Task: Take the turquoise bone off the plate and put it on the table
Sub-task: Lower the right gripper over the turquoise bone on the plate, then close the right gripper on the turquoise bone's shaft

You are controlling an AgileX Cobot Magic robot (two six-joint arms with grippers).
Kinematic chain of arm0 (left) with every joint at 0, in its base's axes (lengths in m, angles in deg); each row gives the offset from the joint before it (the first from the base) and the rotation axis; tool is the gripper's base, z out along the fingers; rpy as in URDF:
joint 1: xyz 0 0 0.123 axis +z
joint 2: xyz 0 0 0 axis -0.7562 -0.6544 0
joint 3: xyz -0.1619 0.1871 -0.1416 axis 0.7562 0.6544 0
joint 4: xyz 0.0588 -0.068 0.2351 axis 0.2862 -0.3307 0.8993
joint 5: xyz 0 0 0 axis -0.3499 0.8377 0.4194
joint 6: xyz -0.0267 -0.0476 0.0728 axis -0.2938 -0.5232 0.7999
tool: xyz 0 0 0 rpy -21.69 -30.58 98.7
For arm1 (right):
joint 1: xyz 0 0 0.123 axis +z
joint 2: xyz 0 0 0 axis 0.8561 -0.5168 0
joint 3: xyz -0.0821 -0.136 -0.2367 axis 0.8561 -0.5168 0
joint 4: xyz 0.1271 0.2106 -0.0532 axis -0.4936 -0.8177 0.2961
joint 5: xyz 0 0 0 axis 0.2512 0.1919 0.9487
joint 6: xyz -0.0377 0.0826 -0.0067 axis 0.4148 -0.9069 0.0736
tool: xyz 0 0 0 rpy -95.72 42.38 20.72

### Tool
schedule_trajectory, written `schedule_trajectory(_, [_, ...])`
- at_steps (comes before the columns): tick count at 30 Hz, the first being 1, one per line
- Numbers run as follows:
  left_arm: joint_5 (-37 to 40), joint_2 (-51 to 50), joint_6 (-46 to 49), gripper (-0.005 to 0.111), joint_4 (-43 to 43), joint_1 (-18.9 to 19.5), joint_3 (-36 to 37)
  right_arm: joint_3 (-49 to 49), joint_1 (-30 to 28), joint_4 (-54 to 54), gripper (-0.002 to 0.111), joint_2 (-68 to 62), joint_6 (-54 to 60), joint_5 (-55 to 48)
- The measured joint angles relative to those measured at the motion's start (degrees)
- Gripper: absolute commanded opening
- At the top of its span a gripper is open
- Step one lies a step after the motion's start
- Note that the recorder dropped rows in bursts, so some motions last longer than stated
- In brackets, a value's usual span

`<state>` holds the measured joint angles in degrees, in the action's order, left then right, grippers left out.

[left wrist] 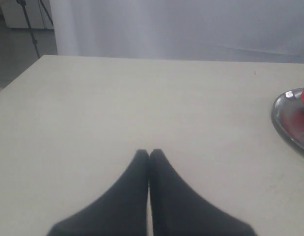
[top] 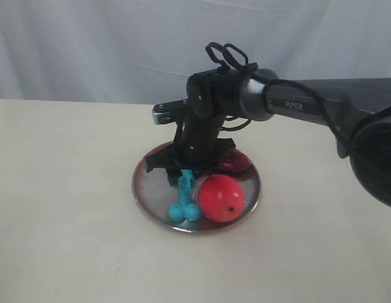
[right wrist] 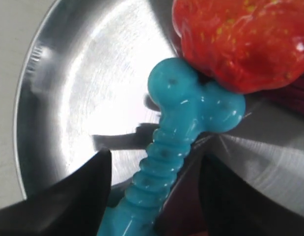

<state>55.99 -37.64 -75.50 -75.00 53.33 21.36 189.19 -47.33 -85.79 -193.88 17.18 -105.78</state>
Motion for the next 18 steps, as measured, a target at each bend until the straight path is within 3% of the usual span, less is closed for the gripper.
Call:
schedule_trajectory(14, [0.0, 0.0, 0.0, 0.0, 0.0, 0.0, 0.0, 0.0, 0.0, -0.9, 0.052, -3.0, -0.1, 2.0])
schedule_trajectory(18, [0.0, 0.0, 0.0, 0.0, 0.0, 0.0, 0.0, 0.0, 0.0, -0.9, 0.034, -3.2, -0.1, 2.9])
